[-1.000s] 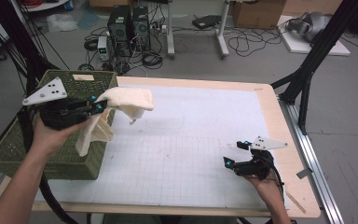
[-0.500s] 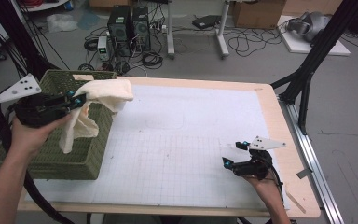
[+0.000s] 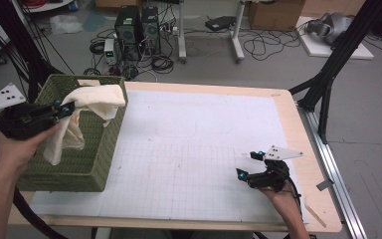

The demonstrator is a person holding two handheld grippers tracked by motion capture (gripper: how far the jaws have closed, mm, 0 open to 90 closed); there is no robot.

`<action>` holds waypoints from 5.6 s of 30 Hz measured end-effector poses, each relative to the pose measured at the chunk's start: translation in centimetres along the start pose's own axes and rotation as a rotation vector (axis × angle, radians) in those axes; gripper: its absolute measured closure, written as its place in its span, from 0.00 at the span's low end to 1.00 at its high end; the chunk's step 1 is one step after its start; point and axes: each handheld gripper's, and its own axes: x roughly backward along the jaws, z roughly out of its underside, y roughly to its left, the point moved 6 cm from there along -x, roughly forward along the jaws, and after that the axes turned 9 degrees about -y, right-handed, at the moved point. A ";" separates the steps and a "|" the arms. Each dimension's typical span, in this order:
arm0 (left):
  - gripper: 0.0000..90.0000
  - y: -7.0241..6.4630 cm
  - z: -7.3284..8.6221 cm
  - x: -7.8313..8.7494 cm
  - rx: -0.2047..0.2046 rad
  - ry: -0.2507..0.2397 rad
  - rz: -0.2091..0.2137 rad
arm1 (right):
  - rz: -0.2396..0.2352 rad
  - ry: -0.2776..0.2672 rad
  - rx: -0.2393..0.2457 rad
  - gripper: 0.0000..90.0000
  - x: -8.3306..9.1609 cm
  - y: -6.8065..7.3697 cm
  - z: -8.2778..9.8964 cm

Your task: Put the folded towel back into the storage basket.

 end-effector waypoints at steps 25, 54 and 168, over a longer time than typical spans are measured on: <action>0.91 2.8 4.2 1.9 0.060 0.047 -0.180 | -0.004 0.001 0.006 0.14 0.0 -0.1 0.1; 0.91 4.7 7.8 0.3 0.112 0.156 -0.338 | -0.010 0.001 -0.003 0.14 0.0 0.0 0.1; 0.69 5.7 14.4 -4.1 0.204 0.688 -0.334 | -0.026 0.008 0.004 0.14 -0.4 0.2 0.2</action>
